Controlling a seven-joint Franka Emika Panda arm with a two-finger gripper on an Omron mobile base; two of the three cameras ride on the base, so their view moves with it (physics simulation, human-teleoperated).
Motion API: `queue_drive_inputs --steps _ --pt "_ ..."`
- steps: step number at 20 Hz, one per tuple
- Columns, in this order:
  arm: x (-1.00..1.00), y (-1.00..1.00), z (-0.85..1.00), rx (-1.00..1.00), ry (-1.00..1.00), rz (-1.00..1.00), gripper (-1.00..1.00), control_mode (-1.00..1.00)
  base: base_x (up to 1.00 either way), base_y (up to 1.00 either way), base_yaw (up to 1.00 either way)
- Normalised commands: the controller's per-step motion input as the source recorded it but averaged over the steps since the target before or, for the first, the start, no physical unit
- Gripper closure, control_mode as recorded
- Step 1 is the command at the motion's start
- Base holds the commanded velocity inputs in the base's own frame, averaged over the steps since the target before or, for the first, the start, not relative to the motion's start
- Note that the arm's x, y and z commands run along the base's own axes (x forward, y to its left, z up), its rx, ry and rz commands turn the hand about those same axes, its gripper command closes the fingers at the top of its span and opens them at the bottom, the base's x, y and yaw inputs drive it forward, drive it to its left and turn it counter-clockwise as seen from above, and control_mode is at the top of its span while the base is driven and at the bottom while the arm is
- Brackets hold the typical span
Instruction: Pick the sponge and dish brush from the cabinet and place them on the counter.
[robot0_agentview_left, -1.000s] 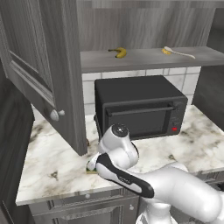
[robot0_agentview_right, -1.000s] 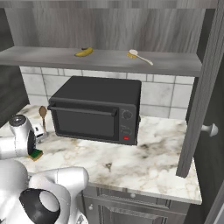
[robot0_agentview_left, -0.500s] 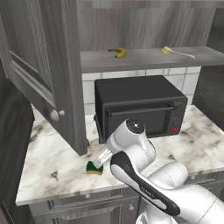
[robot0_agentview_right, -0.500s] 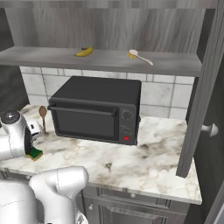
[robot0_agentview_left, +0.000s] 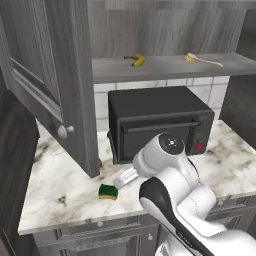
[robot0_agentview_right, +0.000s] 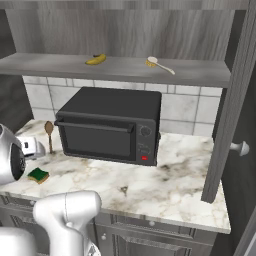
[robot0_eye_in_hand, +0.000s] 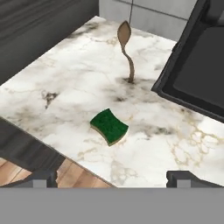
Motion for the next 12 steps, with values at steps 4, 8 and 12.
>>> queue_drive_inputs --steps 4,8,12 --pt "-0.36 -0.28 0.84 0.0 0.01 -0.12 -1.0 -1.0 0.0 0.0 0.0" --pt "-0.34 -0.3 0.81 0.0 0.02 -0.11 -1.0 -1.0 0.0 0.0 0.0" --pt "-0.35 -0.33 0.6 0.0 0.01 -0.1 -1.0 -1.0 0.0 0.0 0.0"
